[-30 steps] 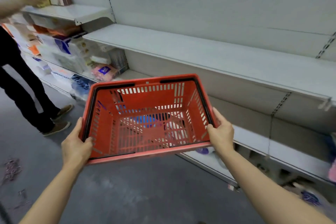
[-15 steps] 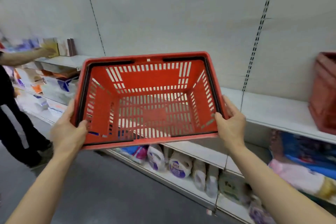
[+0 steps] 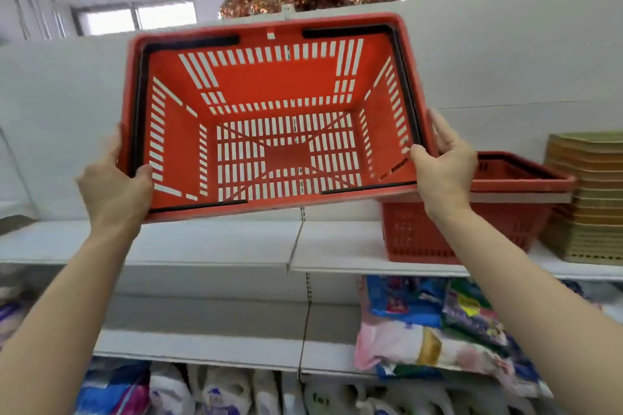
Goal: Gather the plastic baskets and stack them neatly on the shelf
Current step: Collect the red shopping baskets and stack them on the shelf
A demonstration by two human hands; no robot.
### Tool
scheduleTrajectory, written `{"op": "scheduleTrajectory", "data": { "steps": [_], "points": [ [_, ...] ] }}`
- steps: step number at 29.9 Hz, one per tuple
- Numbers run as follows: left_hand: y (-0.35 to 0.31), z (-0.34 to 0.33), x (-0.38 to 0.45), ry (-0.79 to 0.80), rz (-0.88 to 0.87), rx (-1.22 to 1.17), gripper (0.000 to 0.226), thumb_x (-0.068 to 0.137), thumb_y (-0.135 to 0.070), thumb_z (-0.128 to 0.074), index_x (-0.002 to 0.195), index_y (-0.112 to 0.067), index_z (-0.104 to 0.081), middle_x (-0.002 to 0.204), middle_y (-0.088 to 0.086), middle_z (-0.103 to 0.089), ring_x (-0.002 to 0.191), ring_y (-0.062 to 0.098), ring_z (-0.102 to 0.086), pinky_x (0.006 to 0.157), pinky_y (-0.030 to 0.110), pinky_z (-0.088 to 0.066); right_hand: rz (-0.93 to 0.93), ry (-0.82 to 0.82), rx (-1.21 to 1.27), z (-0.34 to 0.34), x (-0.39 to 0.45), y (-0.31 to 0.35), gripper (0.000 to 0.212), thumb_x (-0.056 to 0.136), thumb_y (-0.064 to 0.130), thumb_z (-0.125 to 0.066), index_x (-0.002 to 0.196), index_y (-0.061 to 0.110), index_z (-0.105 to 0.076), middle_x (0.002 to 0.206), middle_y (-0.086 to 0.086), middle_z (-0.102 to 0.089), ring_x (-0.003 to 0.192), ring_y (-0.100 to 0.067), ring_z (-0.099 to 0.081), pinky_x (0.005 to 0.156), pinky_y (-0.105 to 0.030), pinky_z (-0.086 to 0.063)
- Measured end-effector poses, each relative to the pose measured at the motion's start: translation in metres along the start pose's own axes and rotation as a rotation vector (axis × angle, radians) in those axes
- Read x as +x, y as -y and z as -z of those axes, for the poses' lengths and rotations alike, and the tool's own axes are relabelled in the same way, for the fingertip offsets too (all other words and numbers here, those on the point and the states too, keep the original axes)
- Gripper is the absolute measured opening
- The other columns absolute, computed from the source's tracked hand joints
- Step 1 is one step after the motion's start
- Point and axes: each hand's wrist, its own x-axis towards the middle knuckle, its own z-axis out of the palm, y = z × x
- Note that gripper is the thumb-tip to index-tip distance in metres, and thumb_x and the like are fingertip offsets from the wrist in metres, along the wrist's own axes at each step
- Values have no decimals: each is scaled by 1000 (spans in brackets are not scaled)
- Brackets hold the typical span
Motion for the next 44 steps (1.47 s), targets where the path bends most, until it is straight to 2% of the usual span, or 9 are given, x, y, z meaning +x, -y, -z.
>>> {"op": "scheduleTrajectory", "data": {
  "steps": [5,9,19,27,32,36,38,41,44],
  "points": [
    [-61,-88,1,71,-68,-124,69,88,-6,-60,153,-25,-46,129,9,-69,114,27,-67,106,32,-46,25,-119,-83,65,58,-15,59,79,-2,-58,135,14,-53,128,5,-61,112,-1,-60,95,-33,-51],
    [-105,-157,4,156,-110,-173,71,84,-8,-57,152,-27,-48,121,12,-73,106,35,-69,104,40,-51,4,-197,-138,116,104,-23,59,76,0,-59,133,15,-55,124,4,-64,111,-5,-61,96,-36,-51],
    [-208,-279,-8,307,-227,-135,62,78,5,-55,133,-20,-64,102,15,-73,88,35,-64,78,34,-48,-65,-306,-256,223,196,-47,57,73,-8,-57,128,9,-59,114,-2,-68,94,-7,-67,87,-33,-55],
    [-230,-344,-21,400,-45,-4,44,77,9,-57,108,-15,-75,84,10,-68,90,29,-66,72,30,-42,-249,-193,-407,254,253,-94,59,69,-6,-63,124,13,-63,114,-4,-68,88,-16,-68,78,-39,-59],
    [-225,-376,-18,410,94,19,46,75,10,-60,117,-3,-73,106,19,-74,101,33,-69,93,37,-56,-345,-82,-470,262,282,-120,53,69,-4,-68,120,11,-65,119,-7,-66,92,-20,-64,78,-37,-57],
    [-237,-391,-9,457,89,91,40,79,7,-62,114,-9,-76,109,20,-73,105,36,-66,86,35,-54,-385,-45,-492,266,297,-137,40,66,-5,-70,103,9,-72,108,-7,-67,93,-21,-58,80,-35,-55],
    [-239,-399,-6,526,79,133,28,78,7,-64,99,-7,-77,100,21,-73,99,36,-67,75,33,-54,-422,-26,-507,266,299,-146,25,66,-5,-69,84,12,-72,97,-9,-67,90,-25,-60,80,-39,-56],
    [-224,-419,-4,596,87,181,18,75,8,-66,80,-8,-73,93,19,-74,95,35,-68,75,35,-55,-469,-34,-515,267,298,-167,22,66,-6,-69,80,11,-72,95,-13,-68,87,-26,-58,78,-35,-53],
    [-201,-438,-14,683,115,215,25,72,8,-72,93,-3,-79,93,17,-74,95,35,-68,81,37,-57,-517,-33,-522,267,294,-188,23,65,-7,-69,78,12,-71,103,-14,-69,88,-26,-56,80,-36,-51]
  ]
}}
